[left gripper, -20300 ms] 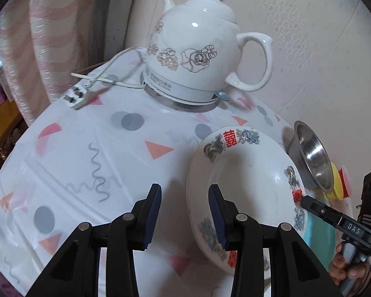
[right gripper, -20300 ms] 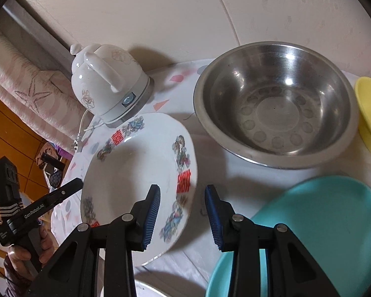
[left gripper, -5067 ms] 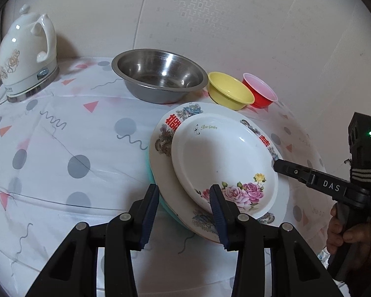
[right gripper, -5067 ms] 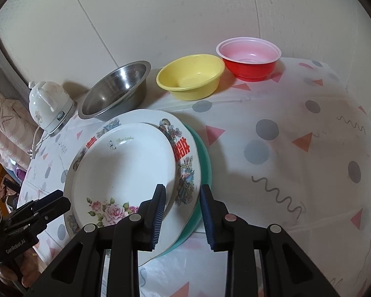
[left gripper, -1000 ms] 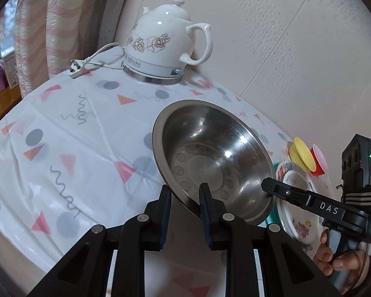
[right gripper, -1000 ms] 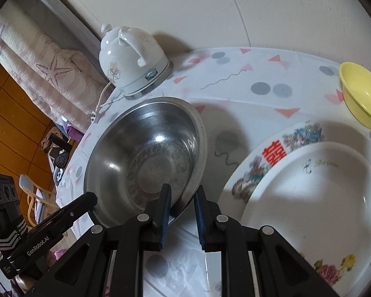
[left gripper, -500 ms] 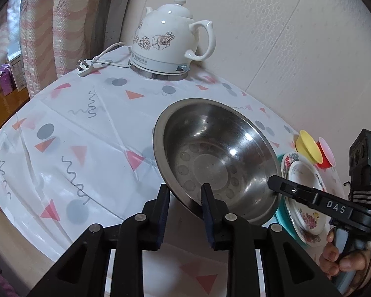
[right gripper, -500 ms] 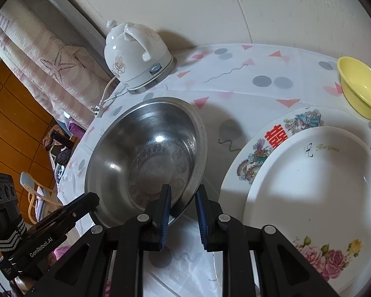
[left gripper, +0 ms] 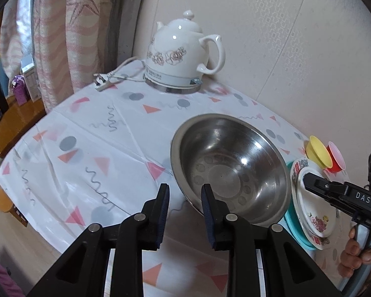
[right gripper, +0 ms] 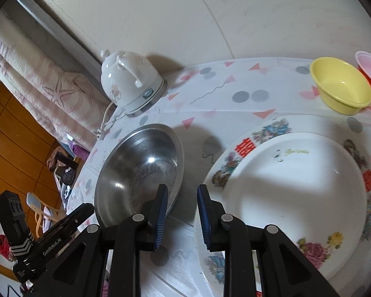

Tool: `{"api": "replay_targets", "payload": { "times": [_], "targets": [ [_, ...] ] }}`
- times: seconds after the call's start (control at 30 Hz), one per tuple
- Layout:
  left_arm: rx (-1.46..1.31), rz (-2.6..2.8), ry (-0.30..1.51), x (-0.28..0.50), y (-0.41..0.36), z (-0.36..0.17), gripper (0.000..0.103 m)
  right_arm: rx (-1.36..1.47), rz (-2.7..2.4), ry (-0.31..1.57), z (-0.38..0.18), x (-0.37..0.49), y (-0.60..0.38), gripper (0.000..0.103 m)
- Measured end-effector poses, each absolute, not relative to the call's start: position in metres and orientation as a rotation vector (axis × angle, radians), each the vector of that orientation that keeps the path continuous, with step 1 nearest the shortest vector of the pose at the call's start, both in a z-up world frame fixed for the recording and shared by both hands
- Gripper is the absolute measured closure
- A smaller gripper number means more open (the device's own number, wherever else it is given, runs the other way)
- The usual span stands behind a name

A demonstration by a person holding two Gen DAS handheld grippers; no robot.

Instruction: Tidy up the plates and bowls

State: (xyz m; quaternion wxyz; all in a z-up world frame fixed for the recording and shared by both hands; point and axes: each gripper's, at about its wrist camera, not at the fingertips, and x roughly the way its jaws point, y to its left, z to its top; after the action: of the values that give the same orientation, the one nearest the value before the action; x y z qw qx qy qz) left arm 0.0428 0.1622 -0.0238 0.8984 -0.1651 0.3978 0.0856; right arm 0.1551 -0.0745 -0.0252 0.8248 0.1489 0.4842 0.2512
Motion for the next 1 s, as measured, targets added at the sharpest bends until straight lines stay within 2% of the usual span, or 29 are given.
{"api": "replay_targets", "payload": {
  "times": [0.37, 1.0],
  "targets": [
    [-0.330, 0.146, 0.795, 0.043, 0.149, -0.006, 0.076, 0.370, 0.433, 0.983, -0.016, 0.149, -0.123, 0.079],
    [-0.235, -0.022, 0.821, 0.074, 0.082, 0.003, 0.076, 0.514, 0.211, 0.940, -0.021, 0.148, -0.226, 0.079]
  ]
}}
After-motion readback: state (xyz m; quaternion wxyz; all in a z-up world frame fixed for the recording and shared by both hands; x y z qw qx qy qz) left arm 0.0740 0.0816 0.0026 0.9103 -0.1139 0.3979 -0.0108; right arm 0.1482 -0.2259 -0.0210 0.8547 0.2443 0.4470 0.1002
